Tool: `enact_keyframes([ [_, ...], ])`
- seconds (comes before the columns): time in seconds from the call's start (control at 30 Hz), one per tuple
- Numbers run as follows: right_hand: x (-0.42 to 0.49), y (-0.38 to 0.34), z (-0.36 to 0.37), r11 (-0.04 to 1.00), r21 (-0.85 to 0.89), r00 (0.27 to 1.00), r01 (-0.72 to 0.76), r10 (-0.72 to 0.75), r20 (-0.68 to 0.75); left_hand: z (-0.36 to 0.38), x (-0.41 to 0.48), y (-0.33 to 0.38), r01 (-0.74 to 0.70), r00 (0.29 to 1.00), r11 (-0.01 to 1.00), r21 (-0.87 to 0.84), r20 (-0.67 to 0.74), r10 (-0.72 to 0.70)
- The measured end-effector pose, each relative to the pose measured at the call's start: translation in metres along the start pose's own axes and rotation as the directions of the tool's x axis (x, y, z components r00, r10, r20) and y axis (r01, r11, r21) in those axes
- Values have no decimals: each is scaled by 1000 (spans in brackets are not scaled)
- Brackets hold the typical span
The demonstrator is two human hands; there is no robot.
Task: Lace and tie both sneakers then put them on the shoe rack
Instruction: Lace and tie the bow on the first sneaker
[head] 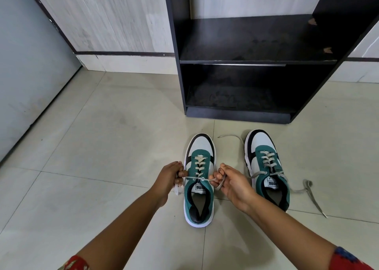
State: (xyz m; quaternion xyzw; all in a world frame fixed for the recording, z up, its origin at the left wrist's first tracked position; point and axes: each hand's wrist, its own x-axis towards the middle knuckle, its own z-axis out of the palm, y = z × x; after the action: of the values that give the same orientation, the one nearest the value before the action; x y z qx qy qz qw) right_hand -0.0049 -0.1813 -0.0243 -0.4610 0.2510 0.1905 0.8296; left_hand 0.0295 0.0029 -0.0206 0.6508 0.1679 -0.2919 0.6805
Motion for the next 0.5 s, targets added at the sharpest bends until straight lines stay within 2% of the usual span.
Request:
enact_keyframes([
  [0.3,0,1,3,997,-82,1000,-11,12,14,-4,3,-2,39,999,999,25,-11,-39],
  [0.5,3,-3,12,957,-287,999,42,-32,38,10,-8,9,-168,983,968,184,106,151],
])
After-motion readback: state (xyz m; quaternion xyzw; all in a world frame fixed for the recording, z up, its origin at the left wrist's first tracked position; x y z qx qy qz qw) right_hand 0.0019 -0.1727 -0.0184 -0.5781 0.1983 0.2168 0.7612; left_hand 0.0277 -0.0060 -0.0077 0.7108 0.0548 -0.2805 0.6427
